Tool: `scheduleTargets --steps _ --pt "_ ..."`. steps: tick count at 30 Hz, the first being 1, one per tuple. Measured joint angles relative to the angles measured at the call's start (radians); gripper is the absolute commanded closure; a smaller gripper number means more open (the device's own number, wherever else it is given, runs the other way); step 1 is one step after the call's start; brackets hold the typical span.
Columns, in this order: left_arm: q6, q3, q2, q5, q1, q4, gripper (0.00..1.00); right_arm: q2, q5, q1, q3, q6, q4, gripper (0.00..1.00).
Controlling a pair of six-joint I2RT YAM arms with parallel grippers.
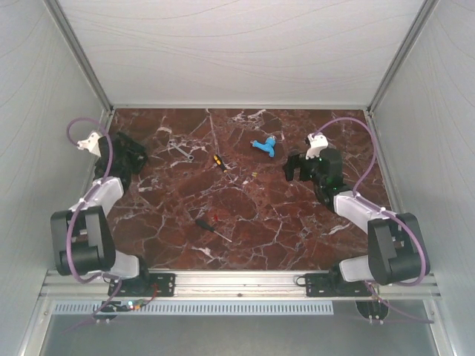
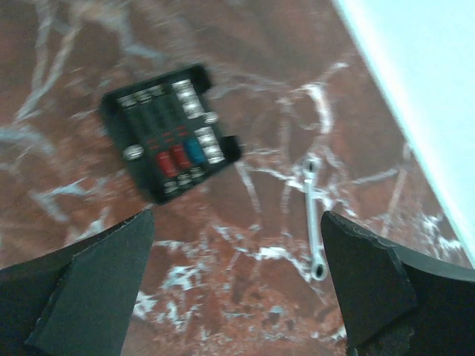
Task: Snap on the fuse box
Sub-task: Pick up the fuse box base from the center of the board.
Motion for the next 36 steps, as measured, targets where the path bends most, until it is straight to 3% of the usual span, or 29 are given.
scheduleTargets --steps 9,14,18,27,36 --pt "-0.061 0.170 0.195 -0.037 0.126 -0.251 0.27 -0.023 -0.027 0.000 -0.011 0.016 0.001 0.05" --pt "-0.041 0.263 0.289 -0.042 0.183 -0.298 0.41 -0.023 -0.028 -0.001 -0.011 0.018 0.001 0.05" --pt "-0.015 0.325 0.352 -0.053 0.192 -0.333 0.47 -0.023 -0.030 -0.003 -0.011 0.021 0.001 0.05" --pt "0.011 0.351 0.441 -0.042 0.192 -0.367 0.64 -0.023 -0.029 -0.006 -0.011 0.024 0.001 0.05" --pt "0.038 0.398 0.474 -0.042 0.192 -0.382 0.66 -0.002 -0.031 -0.006 -0.003 0.024 -0.018 0.05"
